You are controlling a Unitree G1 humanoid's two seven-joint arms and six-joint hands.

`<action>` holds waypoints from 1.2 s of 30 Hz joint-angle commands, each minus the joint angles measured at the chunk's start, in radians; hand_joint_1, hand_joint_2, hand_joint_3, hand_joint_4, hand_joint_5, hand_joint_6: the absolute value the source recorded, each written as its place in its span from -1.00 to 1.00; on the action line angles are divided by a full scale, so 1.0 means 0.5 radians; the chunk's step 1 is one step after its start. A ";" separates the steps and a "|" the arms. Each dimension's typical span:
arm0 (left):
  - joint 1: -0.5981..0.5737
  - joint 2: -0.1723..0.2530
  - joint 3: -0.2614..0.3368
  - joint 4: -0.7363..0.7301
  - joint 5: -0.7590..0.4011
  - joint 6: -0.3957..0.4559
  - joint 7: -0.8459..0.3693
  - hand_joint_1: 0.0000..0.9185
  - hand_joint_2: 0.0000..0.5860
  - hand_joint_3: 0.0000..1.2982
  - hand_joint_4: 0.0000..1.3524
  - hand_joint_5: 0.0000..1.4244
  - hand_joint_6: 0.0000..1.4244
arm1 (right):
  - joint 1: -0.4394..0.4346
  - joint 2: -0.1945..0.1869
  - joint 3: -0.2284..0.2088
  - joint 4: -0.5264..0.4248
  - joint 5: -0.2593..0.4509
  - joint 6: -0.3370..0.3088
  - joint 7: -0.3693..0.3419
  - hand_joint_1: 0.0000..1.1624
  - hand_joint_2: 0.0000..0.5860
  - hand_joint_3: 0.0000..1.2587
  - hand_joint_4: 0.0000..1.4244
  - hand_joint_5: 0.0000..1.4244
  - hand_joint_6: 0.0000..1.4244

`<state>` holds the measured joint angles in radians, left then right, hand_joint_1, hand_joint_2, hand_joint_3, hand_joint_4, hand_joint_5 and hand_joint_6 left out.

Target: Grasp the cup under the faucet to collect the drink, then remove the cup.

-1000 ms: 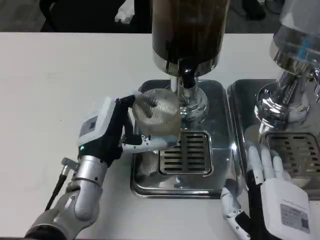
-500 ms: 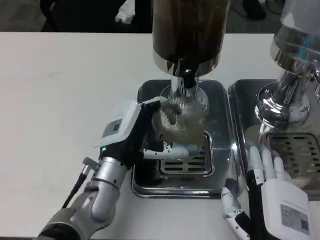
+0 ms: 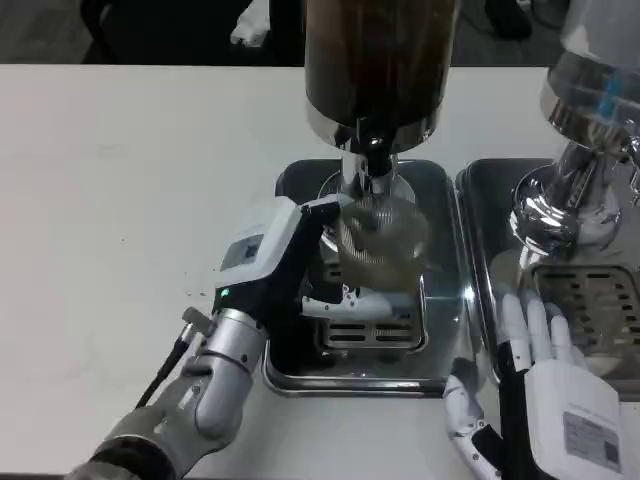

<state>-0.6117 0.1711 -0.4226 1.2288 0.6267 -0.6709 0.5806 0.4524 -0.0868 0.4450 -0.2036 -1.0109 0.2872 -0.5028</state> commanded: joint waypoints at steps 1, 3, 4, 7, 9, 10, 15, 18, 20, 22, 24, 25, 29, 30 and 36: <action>-0.037 0.016 0.002 0.001 -0.006 -0.030 -0.011 0.36 -1.00 0.18 0.32 0.49 0.72 | 0.008 0.010 -0.015 0.005 0.021 -0.006 -0.026 -0.77 0.84 -0.95 -1.00 -1.00 -0.86; -0.040 0.019 0.008 0.009 -0.013 -0.031 -0.045 0.18 -0.99 0.04 0.20 0.41 0.66 | 0.005 0.005 -0.019 0.006 0.032 -0.015 -0.022 -0.77 0.84 -0.95 -1.00 -1.00 -0.86; -0.040 0.021 0.008 0.013 -0.012 -0.025 -0.054 0.13 -0.97 0.00 0.17 0.41 0.65 | 0.003 0.003 -0.020 0.007 0.035 -0.016 -0.021 -0.77 0.84 -0.95 -1.00 -1.00 -0.86; -0.037 0.037 -0.006 0.008 0.011 -0.027 -0.061 0.02 -0.86 -0.28 -0.15 0.11 0.33 | -0.002 0.004 -0.022 0.008 0.044 -0.014 -0.025 -0.77 0.83 -0.95 -1.00 -1.00 -0.86; -0.033 0.053 -0.020 -0.005 0.026 -0.045 -0.061 -0.03 -0.89 -0.42 -0.32 -0.05 0.16 | -0.002 0.006 -0.027 0.010 0.057 -0.020 -0.028 -0.78 0.83 -0.95 -1.00 -1.00 -0.86; -0.031 0.056 -0.016 -0.010 0.019 -0.058 -0.069 -0.05 -0.90 -0.46 -0.35 -0.11 0.11 | -0.004 0.005 -0.029 0.012 0.060 -0.022 -0.029 -0.78 0.83 -0.95 -1.00 -1.00 -0.86; -0.032 0.066 -0.018 -0.013 0.016 -0.077 -0.081 -0.20 -0.90 -0.67 -0.55 -0.33 -0.18 | -0.018 0.005 -0.029 0.025 0.064 -0.027 -0.028 -0.82 0.76 -0.95 -1.00 -1.00 -0.86; -0.031 0.071 -0.031 -0.016 0.031 -0.077 -0.063 -0.23 -0.87 -0.73 -0.62 -0.41 -0.28 | -0.021 0.009 -0.034 0.029 0.068 -0.026 -0.031 -0.88 0.79 -0.95 -1.00 -1.00 -0.86; -0.026 0.075 -0.037 -0.025 0.033 -0.090 -0.053 -0.24 -0.87 -0.76 -0.67 -0.43 -0.36 | -0.023 0.009 -0.037 0.031 0.072 -0.029 -0.035 -0.88 0.78 -0.95 -1.00 -1.00 -0.86; -0.025 0.086 -0.053 -0.038 0.049 -0.099 -0.030 -0.25 -0.86 -0.77 -0.69 -0.43 -0.40 | -0.027 0.008 -0.038 0.035 0.074 -0.030 -0.038 -0.88 0.78 -0.95 -1.00 -1.00 -0.86; -0.019 0.097 -0.067 -0.064 0.064 -0.113 0.003 -0.27 -0.87 -0.78 -0.70 -0.44 -0.42 | -0.032 0.006 -0.042 0.040 0.082 -0.033 -0.038 -0.88 0.77 -0.95 -1.00 -1.00 -0.86; -0.013 0.101 -0.065 -0.074 0.058 -0.121 0.011 -0.28 -0.86 -0.79 -0.70 -0.46 -0.44 | -0.034 0.004 -0.044 0.042 0.086 -0.035 -0.038 -0.88 0.77 -0.95 -1.00 -1.00 -0.86; 0.017 0.135 -0.032 -0.101 0.013 -0.175 0.007 -0.40 -0.87 -0.79 -0.72 -0.48 -0.46 | -0.047 -0.002 -0.046 0.052 0.089 -0.040 -0.036 -0.88 0.77 -0.95 -1.00 -1.00 -0.86; 0.028 0.152 -0.024 -0.117 0.007 -0.194 0.015 -0.43 -0.87 -0.79 -0.72 -0.48 -0.47 | -0.052 -0.004 -0.049 0.056 0.091 -0.042 -0.035 -0.88 0.77 -0.95 -1.00 -1.00 -0.86; 0.112 0.238 0.039 -0.195 -0.013 -0.261 0.059 -0.52 -0.86 -0.75 -0.70 -0.45 -0.44 | -0.115 -0.029 -0.091 0.099 0.133 -0.075 -0.022 -0.88 0.77 -0.95 -1.00 -1.00 -0.86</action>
<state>-0.5864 0.2570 -0.4177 1.1541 0.6311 -0.7788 0.5868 0.4123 -0.0927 0.4093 -0.1644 -0.9540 0.2680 -0.5074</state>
